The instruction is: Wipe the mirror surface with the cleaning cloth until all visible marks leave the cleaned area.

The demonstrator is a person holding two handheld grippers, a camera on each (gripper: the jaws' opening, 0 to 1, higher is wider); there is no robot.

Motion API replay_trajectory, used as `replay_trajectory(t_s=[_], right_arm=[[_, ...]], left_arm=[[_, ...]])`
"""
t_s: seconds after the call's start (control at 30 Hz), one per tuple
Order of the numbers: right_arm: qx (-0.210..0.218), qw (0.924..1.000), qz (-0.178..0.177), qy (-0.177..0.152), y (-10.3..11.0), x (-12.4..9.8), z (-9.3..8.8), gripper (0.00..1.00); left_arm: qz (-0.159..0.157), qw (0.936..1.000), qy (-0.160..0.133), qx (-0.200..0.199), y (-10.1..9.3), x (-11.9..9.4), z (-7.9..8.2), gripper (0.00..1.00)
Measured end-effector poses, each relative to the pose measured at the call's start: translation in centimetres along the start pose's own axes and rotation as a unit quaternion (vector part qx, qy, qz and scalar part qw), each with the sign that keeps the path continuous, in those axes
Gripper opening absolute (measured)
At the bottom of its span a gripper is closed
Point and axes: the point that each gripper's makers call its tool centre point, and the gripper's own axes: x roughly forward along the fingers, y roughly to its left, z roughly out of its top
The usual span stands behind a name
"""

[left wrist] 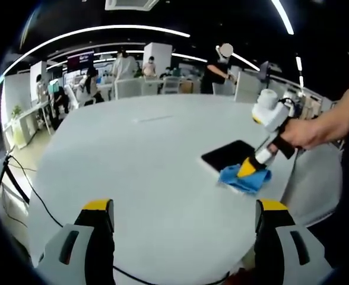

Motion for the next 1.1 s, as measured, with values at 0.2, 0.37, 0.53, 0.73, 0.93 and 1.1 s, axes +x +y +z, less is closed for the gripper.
replay_trajectory(t_s=[0.2,0.37,0.53,0.73,0.93,1.1], right_arm=[[-0.001,1.0,0.002,0.0,0.01,-0.01,0.01,0.0],[0.002,1.0,0.004,0.002,-0.01,0.01,0.03,0.0],[0.0,1.0,0.004,0.001,0.02,0.02,0.02,0.0],[0.0,1.0,0.005,-0.001,0.02,0.03,0.07,0.0],[0.006,1.0,0.006,0.0,-0.11,0.01,0.21,0.0],[0.002,1.0,0.004,-0.001,-0.13,0.1,0.47,0.0]], left_arm=[[0.0,1.0,0.002,0.001,0.08,0.17,0.0,1.0],[-0.002,1.0,0.007,0.003,-0.17,0.22,-0.26,1.0],[-0.005,0.9999,0.012,0.003,-0.5,0.31,-0.74,1.0],[-0.003,0.9999,0.01,0.002,-0.37,0.15,-0.53,1.0],[0.004,0.9999,0.012,0.003,-0.08,-0.09,-0.54,1.0],[0.003,0.9999,0.013,0.001,-0.39,-0.12,-0.7,1.0]])
